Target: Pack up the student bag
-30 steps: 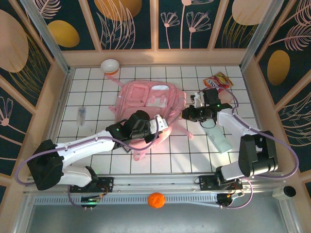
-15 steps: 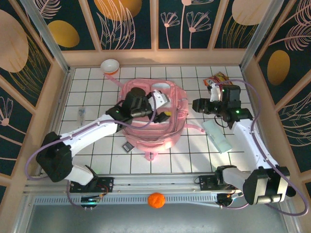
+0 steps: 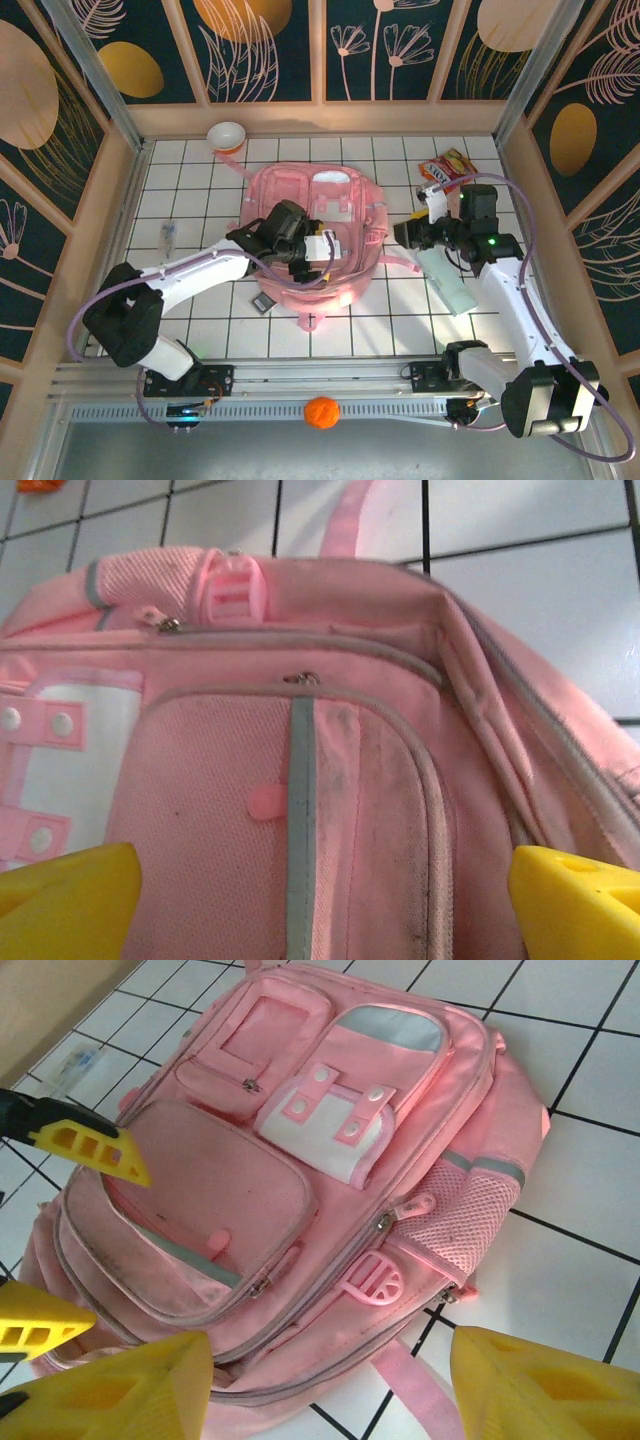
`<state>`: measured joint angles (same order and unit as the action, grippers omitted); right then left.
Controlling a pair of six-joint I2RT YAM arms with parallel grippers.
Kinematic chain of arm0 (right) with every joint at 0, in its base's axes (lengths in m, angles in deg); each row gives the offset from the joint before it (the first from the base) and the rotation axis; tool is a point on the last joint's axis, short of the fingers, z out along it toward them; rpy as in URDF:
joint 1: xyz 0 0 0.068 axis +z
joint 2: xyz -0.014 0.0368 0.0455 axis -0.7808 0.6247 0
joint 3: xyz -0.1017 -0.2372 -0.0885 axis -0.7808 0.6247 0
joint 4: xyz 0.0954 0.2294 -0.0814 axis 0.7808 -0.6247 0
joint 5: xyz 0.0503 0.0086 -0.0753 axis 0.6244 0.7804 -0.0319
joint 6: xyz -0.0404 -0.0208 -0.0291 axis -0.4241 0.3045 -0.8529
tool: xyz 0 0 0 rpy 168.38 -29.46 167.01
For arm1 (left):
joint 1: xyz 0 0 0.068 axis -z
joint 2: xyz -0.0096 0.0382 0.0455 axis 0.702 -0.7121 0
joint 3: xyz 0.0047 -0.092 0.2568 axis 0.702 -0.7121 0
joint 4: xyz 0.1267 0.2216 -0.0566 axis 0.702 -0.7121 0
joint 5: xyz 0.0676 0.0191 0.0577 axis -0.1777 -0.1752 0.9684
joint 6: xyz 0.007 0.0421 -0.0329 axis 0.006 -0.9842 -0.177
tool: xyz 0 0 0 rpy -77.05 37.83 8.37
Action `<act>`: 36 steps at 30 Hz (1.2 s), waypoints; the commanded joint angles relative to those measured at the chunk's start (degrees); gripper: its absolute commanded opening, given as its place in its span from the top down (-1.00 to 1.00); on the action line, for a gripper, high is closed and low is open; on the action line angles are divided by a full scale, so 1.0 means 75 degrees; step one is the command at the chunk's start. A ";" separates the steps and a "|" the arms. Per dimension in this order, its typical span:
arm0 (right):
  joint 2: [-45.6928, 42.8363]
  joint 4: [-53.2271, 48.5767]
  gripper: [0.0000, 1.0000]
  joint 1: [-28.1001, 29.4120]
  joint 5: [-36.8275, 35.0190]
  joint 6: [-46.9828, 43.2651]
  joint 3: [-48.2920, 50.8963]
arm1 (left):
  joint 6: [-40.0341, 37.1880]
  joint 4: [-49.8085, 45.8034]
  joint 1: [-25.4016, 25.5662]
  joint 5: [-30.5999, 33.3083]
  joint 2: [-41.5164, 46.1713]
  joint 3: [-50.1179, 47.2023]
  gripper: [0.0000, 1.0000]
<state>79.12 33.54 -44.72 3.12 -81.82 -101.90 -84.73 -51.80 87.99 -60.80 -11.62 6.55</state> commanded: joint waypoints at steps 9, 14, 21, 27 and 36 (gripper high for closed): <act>-0.0045 0.0284 -0.26 -0.0023 0.0199 -0.0229 0.0186 | -0.0250 0.0734 -0.0001 0.0825 -0.0892 -0.0328 -0.58; 0.0203 0.0417 -0.27 -0.0030 0.0202 -0.0907 0.0256 | 0.0267 0.1003 -0.0043 0.0409 -0.0160 -0.0406 0.89; 0.1299 0.0478 -0.31 0.0074 0.0313 -0.3270 -0.0077 | 0.1352 0.2342 -0.0544 -0.1162 0.1498 -0.1352 1.00; 0.2841 0.0546 -0.31 0.0400 -0.0116 -0.4577 -0.0853 | 0.1349 0.2469 -0.0723 -0.1306 0.1794 -0.1322 1.00; 0.4743 0.0341 -0.31 0.0839 0.0080 -0.6357 -0.1929 | 0.0535 0.2054 -0.0719 -0.1281 0.1840 -0.1263 1.00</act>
<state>111.58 37.78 -39.48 2.94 -121.53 -113.20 -77.80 -41.41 82.83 -66.99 -0.43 -4.32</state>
